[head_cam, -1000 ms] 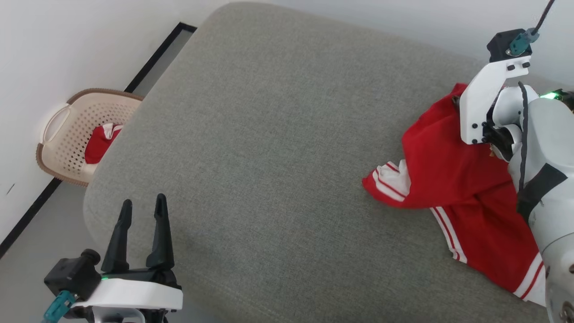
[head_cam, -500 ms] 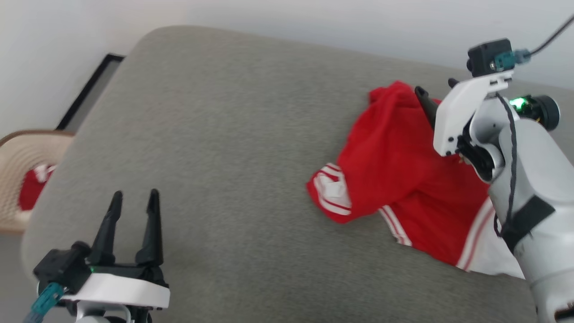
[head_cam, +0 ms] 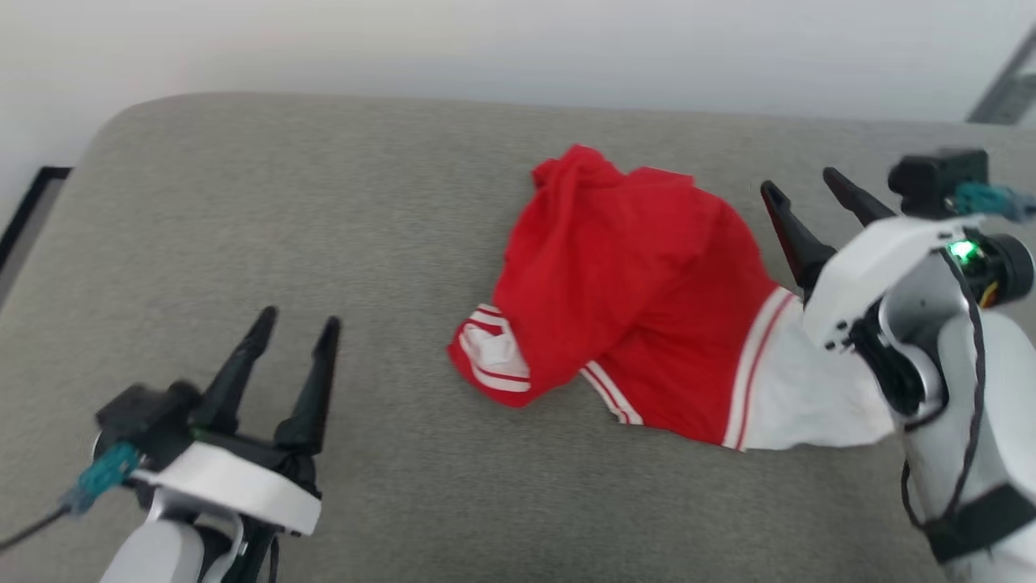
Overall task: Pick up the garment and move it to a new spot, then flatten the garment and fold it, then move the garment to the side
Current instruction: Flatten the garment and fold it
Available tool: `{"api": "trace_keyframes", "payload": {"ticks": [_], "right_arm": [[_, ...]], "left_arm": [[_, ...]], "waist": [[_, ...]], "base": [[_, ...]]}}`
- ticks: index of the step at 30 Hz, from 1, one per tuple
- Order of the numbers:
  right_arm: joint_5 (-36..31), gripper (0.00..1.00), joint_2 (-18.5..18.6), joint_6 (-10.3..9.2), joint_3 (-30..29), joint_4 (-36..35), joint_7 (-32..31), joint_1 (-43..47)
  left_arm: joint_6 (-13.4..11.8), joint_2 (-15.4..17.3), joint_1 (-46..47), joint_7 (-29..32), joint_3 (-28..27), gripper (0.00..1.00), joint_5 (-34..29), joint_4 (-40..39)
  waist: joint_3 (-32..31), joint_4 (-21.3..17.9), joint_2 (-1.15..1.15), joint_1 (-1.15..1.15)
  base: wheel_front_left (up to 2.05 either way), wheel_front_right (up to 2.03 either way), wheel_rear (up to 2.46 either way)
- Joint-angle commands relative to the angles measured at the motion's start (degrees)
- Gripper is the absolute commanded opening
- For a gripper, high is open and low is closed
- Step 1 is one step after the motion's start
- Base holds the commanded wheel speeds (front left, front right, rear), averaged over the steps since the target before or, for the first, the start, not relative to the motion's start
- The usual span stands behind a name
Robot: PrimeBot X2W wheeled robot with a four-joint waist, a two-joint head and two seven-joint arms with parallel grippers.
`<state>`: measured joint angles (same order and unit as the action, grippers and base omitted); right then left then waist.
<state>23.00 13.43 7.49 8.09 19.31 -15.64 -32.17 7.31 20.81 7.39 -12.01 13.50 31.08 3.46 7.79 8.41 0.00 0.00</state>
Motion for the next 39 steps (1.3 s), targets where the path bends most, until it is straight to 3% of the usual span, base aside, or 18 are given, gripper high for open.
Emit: {"api": "trace_keyframes", "payload": {"ticks": [1,7,15,29,39], "right_arm": [[-0.8,1.0,-0.8,0.0,-1.3,-3.2,0.4,2.8],[-3.3,1.0,-4.3,0.0,-5.5,-12.8,2.1,9.9],[-5.3,1.0,-7.5,0.0,-8.0,-19.3,5.7,15.2],[-5.6,1.0,-9.8,0.0,-10.0,-19.8,9.9,17.7],[-5.9,1.0,-10.1,0.01,-10.9,-20.9,9.1,16.0]], "left_arm": [[0.2,1.7,2.0,1.5,1.6,1.0,1.3,-0.5],[0.2,7.1,6.5,8.9,6.3,1.0,7.0,-1.6],[0.2,13.2,12.0,20.2,10.6,1.0,14.9,-0.1],[-0.5,16.7,24.1,44.8,15.1,1.0,24.6,6.9],[-3.5,14.6,30.1,58.2,19.4,1.0,26.6,12.9]], "waist": [[0.8,-2.1,0.0,0.0],[2.4,-5.9,0.0,0.0],[4.6,-10.1,0.0,0.0],[5.7,-13.1,0.0,0.0],[6.2,-13.9,0.0,0.0]], "base": [[0.0,0.0,0.0],[0.0,0.0,0.0],[0.0,0.0,0.0],[0.0,0.0,0.0],[0.0,0.0,0.0]]}}
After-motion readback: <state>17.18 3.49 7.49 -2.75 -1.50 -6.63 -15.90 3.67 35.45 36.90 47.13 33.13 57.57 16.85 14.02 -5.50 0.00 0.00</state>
